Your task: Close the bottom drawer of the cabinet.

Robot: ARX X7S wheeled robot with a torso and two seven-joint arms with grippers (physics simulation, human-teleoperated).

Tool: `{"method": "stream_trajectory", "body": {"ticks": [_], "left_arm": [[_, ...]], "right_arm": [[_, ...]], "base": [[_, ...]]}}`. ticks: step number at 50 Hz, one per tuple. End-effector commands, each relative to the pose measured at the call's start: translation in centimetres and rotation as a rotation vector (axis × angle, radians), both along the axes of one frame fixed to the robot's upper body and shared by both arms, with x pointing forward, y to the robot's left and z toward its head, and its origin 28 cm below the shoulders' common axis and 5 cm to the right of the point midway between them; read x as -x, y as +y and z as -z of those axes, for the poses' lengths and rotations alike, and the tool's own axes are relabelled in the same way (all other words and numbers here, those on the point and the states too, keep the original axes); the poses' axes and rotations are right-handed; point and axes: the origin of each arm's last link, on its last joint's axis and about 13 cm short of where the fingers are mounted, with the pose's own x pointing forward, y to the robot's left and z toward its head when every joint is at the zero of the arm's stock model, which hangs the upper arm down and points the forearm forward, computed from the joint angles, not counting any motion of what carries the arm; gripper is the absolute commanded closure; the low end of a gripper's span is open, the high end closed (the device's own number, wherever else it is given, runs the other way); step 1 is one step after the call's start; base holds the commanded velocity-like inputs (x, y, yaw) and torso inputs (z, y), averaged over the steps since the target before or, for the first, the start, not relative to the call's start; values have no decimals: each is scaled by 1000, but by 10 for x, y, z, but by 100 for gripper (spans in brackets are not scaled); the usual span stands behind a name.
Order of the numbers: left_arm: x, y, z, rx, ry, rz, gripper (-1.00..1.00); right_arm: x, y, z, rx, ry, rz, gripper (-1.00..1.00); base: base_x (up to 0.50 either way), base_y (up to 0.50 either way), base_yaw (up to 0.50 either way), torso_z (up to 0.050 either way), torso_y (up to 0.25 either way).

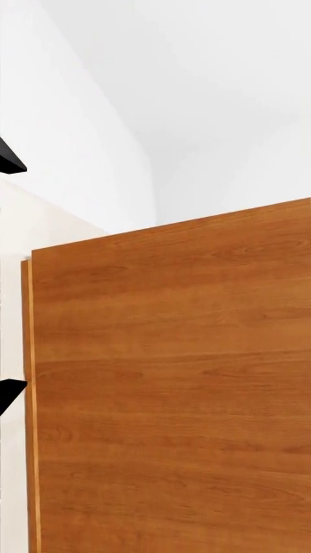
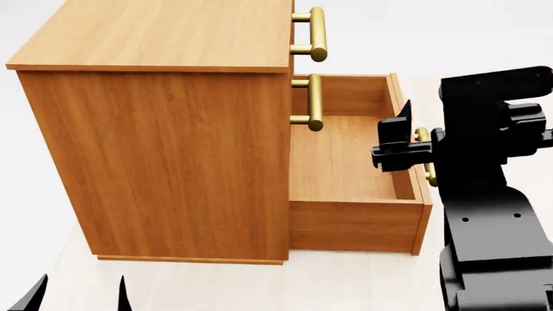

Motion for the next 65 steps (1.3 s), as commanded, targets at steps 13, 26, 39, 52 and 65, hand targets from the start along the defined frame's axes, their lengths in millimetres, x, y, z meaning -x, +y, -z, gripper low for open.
{"method": "stream_trajectory", "body": {"ticks": [13,26,39,52,65], "left_arm": [[0,4,4,-5,2,-6,-100],[1,4,5,-5,-1,-6,-100],[2,3,6,-8,0,-1,-100],[2,2,7,-7,1,2,-100],[4,0,6,-9,0,13,-100]], "right_arm": [[10,-72,30,-84,99,164,-100],[14,-81,79,-105,176,164,-100],[17,-78,115,-131,219,119,-100],[20,-74,134,-155,216,70,-100],[26,-59,151,-178,209,47,-100]], "base": [[0,0,0,0,0],[0,0,0,0,0],[0,0,0,0,0],[0,0,0,0,0],[0,0,0,0,0]]}}
